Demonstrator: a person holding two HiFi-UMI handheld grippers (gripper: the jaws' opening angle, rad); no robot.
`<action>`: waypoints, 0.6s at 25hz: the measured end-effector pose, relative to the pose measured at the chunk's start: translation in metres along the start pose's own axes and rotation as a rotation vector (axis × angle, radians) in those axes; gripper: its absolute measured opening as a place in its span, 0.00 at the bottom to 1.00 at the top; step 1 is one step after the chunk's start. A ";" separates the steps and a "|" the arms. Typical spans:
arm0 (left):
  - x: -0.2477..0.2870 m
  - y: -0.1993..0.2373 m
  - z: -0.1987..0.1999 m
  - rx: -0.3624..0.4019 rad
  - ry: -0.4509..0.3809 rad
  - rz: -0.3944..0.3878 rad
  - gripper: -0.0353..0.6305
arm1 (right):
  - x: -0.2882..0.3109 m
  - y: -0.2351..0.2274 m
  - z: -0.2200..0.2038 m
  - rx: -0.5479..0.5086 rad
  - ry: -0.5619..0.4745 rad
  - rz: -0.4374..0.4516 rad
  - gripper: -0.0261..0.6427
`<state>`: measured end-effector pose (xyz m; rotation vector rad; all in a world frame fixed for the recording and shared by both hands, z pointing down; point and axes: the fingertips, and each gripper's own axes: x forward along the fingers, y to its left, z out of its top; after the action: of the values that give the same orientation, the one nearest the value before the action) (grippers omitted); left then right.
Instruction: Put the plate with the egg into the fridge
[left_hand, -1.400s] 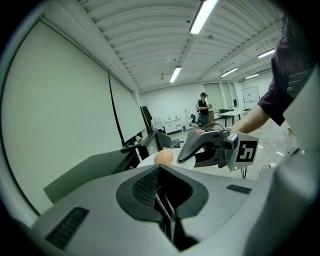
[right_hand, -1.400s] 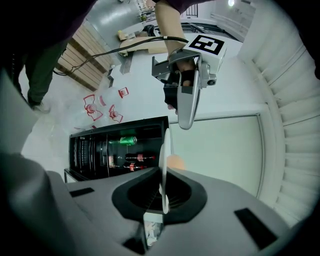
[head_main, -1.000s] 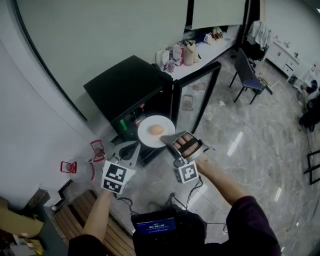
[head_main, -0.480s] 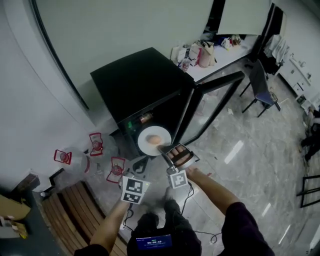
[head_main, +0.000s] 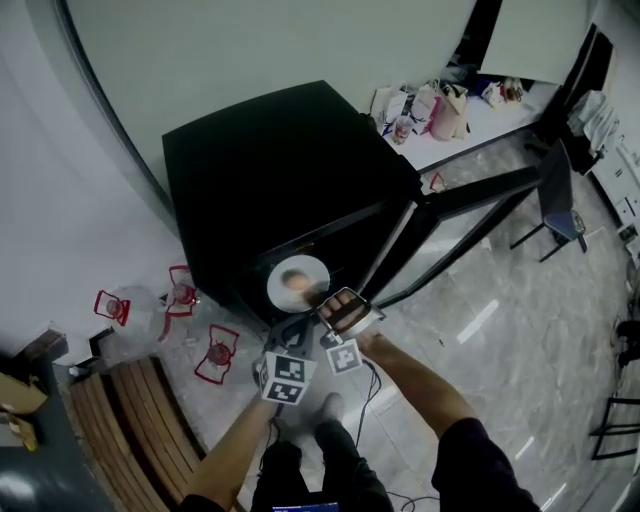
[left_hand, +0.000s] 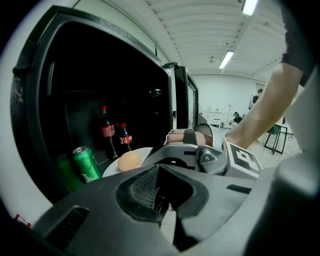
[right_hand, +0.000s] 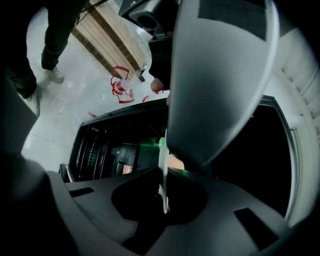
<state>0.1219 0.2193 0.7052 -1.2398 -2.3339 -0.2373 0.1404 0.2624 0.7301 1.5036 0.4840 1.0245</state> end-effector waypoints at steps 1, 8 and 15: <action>0.009 0.003 -0.005 -0.018 0.008 0.007 0.07 | 0.007 0.004 0.001 -0.006 -0.021 0.000 0.08; 0.052 0.020 -0.034 -0.078 0.063 0.042 0.07 | 0.042 0.034 -0.012 -0.014 -0.067 0.029 0.08; 0.080 0.014 -0.053 -0.110 0.136 0.015 0.07 | 0.058 0.053 -0.023 0.019 -0.096 0.047 0.08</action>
<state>0.1128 0.2669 0.7893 -1.2508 -2.2202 -0.4364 0.1389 0.3097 0.7974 1.5793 0.3932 0.9815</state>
